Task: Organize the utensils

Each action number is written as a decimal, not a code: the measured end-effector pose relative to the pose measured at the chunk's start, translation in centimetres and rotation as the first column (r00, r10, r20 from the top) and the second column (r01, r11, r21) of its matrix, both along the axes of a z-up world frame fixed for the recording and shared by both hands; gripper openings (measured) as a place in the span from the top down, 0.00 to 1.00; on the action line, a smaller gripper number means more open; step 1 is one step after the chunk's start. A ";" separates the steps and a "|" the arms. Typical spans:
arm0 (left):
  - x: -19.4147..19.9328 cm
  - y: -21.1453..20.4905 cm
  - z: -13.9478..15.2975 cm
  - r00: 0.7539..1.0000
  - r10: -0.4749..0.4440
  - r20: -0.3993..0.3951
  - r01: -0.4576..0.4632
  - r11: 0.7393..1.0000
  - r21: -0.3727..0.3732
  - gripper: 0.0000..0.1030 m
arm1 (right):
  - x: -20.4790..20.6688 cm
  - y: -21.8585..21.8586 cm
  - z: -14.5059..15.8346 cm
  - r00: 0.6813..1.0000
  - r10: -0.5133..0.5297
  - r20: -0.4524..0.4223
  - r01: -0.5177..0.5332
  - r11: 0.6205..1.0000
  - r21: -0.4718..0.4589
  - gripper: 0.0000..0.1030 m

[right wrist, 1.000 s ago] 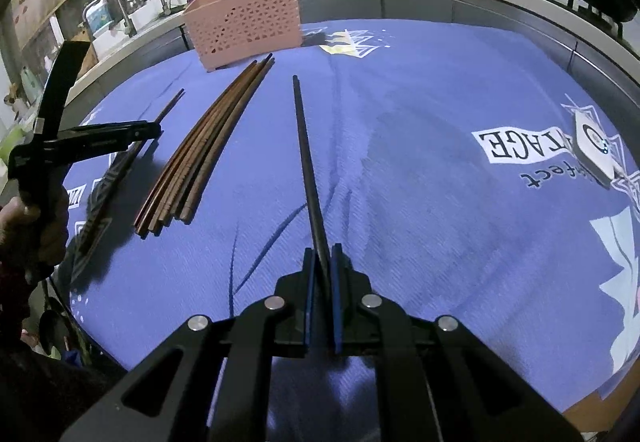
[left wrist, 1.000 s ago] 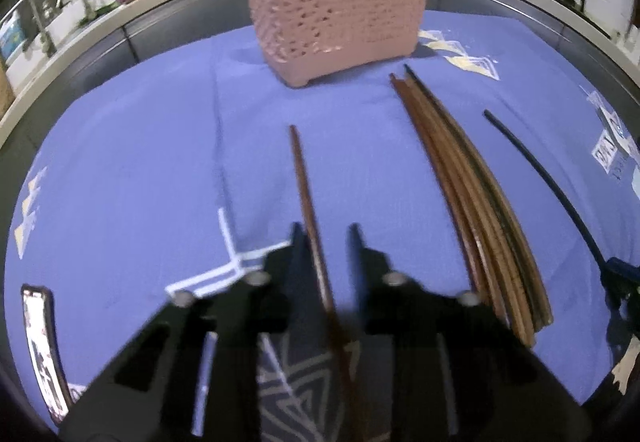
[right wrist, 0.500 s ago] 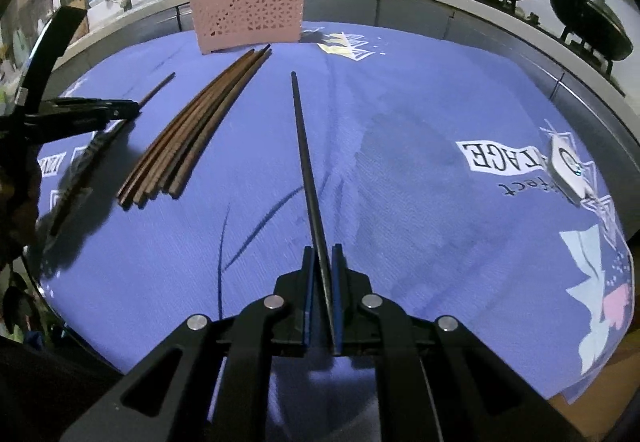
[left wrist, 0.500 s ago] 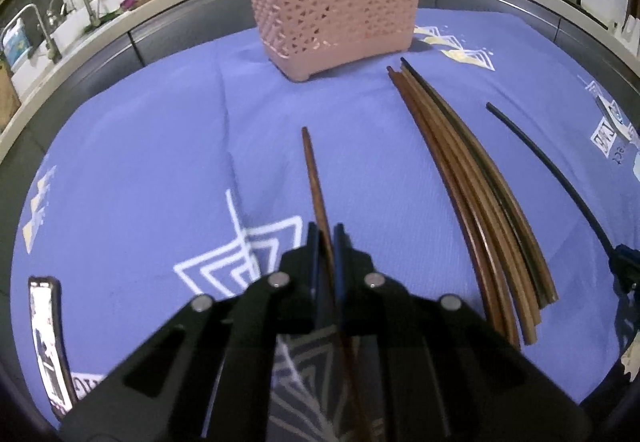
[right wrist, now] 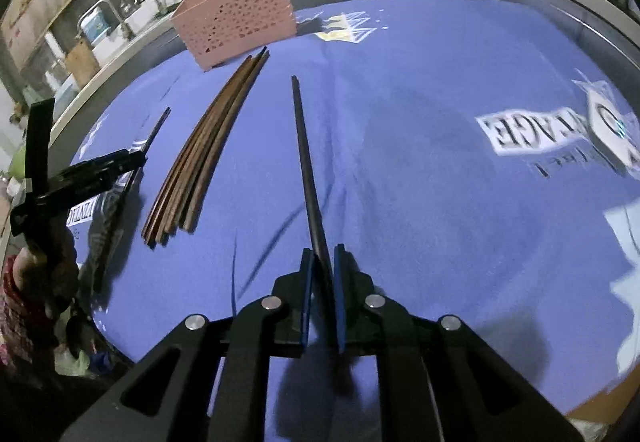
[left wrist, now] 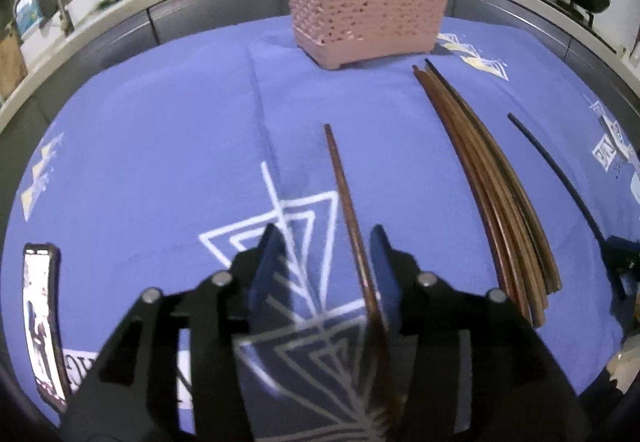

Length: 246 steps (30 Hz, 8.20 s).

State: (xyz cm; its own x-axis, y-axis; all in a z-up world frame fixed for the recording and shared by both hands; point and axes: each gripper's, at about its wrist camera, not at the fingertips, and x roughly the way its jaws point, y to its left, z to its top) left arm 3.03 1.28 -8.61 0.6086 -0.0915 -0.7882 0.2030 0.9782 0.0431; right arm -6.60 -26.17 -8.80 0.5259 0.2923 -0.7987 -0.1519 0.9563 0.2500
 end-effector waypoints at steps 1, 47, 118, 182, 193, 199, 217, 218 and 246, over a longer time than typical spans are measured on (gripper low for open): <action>0.1 -0.1 0.0 1.000 -0.002 0.001 0.002 1.000 0.008 0.54 | 0.5 0.2 0.2 1.000 0.011 -0.002 -0.011 1.000 -0.005 0.87; 3.3 1.3 19.5 0.935 -0.090 0.344 0.209 0.921 -0.328 0.96 | 10.0 5.7 19.8 0.803 0.122 0.583 -0.265 0.950 0.167 0.95; 1.7 -6.3 1.6 0.962 -0.226 -0.154 0.178 0.946 -0.271 0.86 | 10.4 4.5 9.5 0.937 0.058 0.345 -0.089 0.993 0.075 0.65; -4.3 19.4 4.0 0.931 0.350 -0.100 -0.361 0.849 -0.386 0.86 | 21.8 33.6 4.0 0.520 0.837 -0.171 -0.830 0.448 -0.332 0.76; -2.2 16.1 3.7 0.954 0.279 -0.109 -0.299 0.877 -0.376 0.86 | 21.0 32.8 6.6 0.592 0.805 -0.040 -0.798 0.579 -0.166 1.00; -1.6 14.7 3.6 0.963 0.244 -0.111 -0.268 0.890 -0.368 0.86 | 20.7 31.9 7.2 0.629 0.776 -0.058 -0.775 0.618 -0.136 1.00; 10.7 7.5 2.7 0.966 0.171 -0.194 -0.209 0.959 -0.193 0.51 | 13.1 16.0 5.8 0.844 0.526 0.104 -0.529 0.848 0.001 0.56; 11.4 6.9 2.1 0.962 0.183 -0.203 -0.215 0.965 -0.151 0.56 | 12.9 15.0 6.0 0.853 0.506 0.126 -0.512 0.859 0.017 0.56; 4.9 4.0 17.6 0.971 0.104 0.214 -0.035 0.953 -0.302 0.97 | 13.7 5.4 3.8 0.974 0.149 0.169 -0.192 0.941 0.277 0.56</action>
